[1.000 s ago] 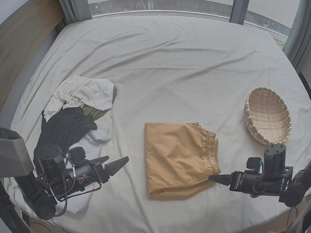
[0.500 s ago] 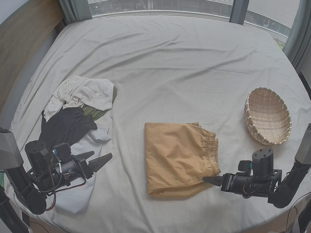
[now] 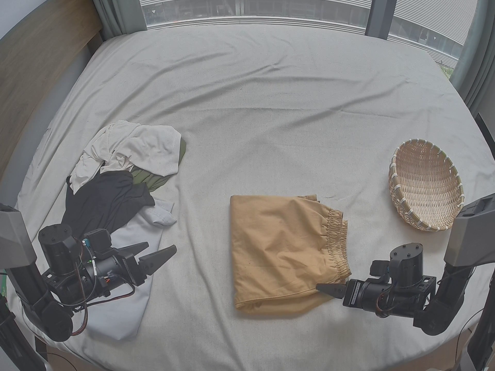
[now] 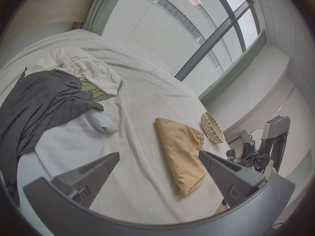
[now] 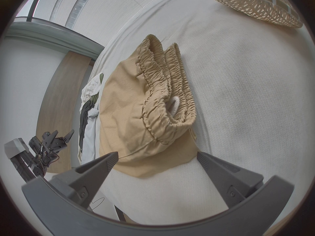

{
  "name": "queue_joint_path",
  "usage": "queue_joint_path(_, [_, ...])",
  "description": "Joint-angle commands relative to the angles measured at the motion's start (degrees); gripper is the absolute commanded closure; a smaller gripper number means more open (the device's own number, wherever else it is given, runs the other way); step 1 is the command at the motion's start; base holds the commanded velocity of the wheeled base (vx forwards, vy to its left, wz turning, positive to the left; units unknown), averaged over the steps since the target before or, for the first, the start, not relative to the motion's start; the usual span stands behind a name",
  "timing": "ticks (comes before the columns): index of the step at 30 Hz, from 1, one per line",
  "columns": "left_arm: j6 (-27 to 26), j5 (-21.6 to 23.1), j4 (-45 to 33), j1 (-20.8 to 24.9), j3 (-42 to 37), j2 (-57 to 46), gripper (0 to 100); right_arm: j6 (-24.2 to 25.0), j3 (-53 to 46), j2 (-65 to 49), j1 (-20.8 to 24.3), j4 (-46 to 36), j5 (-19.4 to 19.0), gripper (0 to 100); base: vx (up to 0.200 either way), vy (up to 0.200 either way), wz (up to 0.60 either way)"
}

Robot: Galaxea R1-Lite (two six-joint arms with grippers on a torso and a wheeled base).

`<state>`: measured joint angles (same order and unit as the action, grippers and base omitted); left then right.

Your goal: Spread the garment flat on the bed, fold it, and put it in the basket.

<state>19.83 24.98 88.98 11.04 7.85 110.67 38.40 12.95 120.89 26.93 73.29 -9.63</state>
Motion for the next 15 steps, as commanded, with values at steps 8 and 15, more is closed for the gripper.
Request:
queue_joint_path(8, [0.03, 0.07, 0.14, 0.03, 0.06, -0.1, 0, -0.26, 6.21, 2.59, 0.23, -0.25, -0.04, 0, 0.0, 0.0, 0.0])
queue_joint_path(15, [0.03, 0.07, 0.05, 0.03, -0.03, 0.08, 0, -0.96, 8.24, 5.67, 0.14, 0.19, -0.04, 0, 0.0, 0.0, 0.0])
